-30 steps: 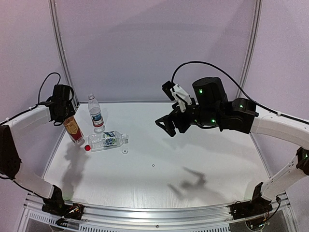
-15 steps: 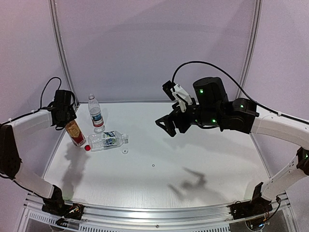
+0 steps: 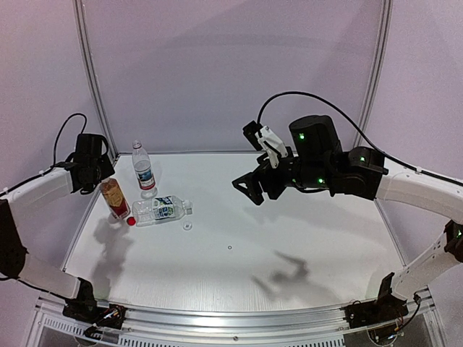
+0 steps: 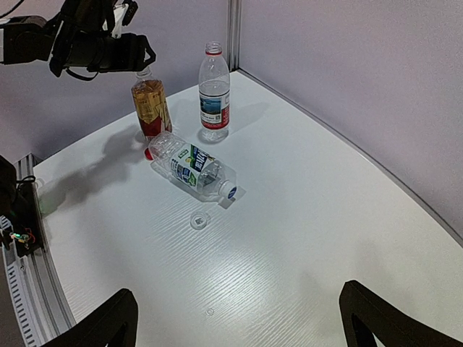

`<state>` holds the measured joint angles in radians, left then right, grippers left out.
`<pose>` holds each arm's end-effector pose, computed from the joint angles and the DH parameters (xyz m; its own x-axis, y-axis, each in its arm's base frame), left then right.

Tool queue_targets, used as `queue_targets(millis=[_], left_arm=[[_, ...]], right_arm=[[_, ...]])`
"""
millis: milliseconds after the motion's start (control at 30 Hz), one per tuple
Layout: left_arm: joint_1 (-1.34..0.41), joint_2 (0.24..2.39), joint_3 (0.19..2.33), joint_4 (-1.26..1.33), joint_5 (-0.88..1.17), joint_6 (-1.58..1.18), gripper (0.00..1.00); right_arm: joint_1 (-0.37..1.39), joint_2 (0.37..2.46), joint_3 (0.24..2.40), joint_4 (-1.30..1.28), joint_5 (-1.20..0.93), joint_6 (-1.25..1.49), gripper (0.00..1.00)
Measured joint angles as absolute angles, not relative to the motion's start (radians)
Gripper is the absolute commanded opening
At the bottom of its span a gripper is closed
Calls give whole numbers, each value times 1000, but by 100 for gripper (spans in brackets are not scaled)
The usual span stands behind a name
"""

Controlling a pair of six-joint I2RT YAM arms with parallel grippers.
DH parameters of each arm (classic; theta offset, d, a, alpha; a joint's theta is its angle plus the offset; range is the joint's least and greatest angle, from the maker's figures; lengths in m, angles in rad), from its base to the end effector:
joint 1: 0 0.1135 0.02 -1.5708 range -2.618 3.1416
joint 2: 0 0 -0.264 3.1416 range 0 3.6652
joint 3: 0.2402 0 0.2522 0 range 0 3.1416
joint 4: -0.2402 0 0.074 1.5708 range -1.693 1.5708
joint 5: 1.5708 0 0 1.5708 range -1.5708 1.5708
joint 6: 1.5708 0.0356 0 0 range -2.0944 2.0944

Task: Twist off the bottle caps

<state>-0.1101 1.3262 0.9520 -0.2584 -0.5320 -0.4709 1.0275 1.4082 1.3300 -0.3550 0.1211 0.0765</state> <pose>0.2907 -0.0140 0.2741 -0.3822 -0.3511 -0.8548 -0.5446 0.8329 -0.0986 0.1719 0.2763 0.3688 -0.2770 -0.3119 -0.9088 -0.7741 0.6327 0.0188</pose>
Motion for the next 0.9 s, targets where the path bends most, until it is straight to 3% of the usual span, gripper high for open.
queue_targets(millis=[233, 333, 700, 900], left_arm=[[-113, 1252, 950, -280, -543, -465, 80], [-113, 1215, 957, -309, -542, -451, 98], [-129, 963, 963, -458, -482, -338, 99], [-137, 770, 964, -467, -328, -239, 99]], right_arm=[[1028, 1408, 1330, -355, 117, 81, 99], [1028, 1408, 1330, -355, 114, 86, 99], [1028, 1408, 1327, -355, 107, 99, 99], [1028, 1410, 1327, -356, 83, 96, 99]])
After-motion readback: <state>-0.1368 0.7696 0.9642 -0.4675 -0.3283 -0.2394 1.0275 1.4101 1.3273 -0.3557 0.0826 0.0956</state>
